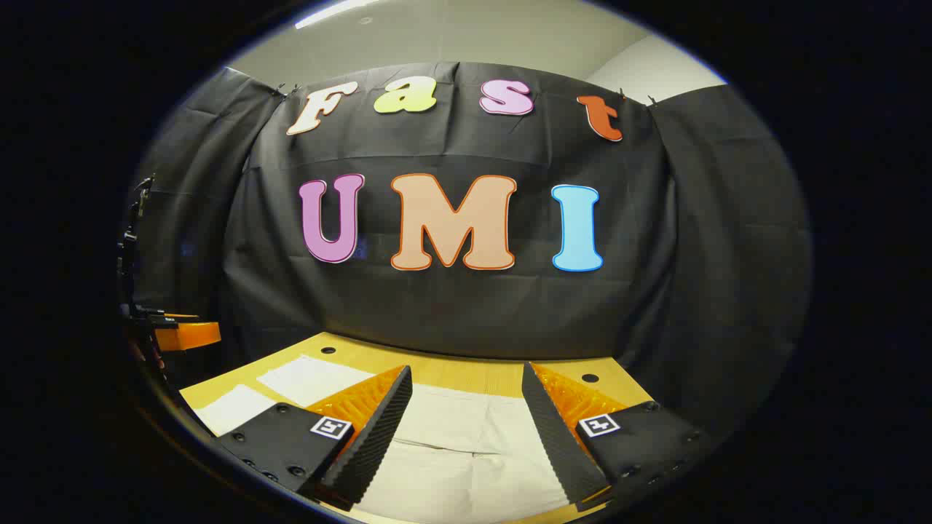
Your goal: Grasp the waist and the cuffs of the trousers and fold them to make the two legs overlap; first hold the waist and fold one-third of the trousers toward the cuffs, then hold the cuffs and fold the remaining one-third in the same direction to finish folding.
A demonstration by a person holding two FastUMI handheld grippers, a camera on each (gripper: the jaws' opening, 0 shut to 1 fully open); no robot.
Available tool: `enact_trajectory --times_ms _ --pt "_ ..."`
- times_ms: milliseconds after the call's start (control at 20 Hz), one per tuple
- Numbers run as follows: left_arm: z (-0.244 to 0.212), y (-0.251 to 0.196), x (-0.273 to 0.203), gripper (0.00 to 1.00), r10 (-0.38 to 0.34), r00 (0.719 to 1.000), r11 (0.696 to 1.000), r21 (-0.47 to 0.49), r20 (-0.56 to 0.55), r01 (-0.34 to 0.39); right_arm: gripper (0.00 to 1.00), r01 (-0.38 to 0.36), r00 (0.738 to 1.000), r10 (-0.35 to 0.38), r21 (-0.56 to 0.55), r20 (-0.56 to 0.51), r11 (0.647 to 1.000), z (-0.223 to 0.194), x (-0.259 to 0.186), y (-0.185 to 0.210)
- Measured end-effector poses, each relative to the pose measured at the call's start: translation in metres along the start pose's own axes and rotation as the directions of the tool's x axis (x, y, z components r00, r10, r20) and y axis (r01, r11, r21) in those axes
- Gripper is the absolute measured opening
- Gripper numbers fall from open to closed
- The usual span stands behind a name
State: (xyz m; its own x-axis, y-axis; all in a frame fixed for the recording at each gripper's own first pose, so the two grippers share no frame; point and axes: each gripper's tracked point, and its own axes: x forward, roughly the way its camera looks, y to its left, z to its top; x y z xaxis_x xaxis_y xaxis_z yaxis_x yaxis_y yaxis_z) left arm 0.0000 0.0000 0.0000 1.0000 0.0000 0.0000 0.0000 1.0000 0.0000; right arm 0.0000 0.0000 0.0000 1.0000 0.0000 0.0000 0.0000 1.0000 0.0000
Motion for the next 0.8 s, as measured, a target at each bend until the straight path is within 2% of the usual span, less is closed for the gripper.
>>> enact_trajectory --times_ms 450,750,800 --pt "-0.007 0.006 -0.011 0.96 -0.02 1.0 1.0 0.008 -0.009 0.02 0.98 0.028 1.0 -0.028 -0.009 -0.005 1.0 -0.004 -0.011 -0.004" --pt "-0.022 0.015 -0.018 0.99 -0.037 0.999 0.999 0.01 -0.036 0.038 0.97 0.073 0.997 -0.074 -0.028 -0.016 0.997 -0.014 -0.021 -0.007" --pt "-0.022 0.018 -0.018 0.96 -0.04 0.998 0.999 0.013 -0.039 0.04 0.98 0.078 0.997 -0.079 -0.027 -0.019 0.997 -0.017 -0.023 -0.007"
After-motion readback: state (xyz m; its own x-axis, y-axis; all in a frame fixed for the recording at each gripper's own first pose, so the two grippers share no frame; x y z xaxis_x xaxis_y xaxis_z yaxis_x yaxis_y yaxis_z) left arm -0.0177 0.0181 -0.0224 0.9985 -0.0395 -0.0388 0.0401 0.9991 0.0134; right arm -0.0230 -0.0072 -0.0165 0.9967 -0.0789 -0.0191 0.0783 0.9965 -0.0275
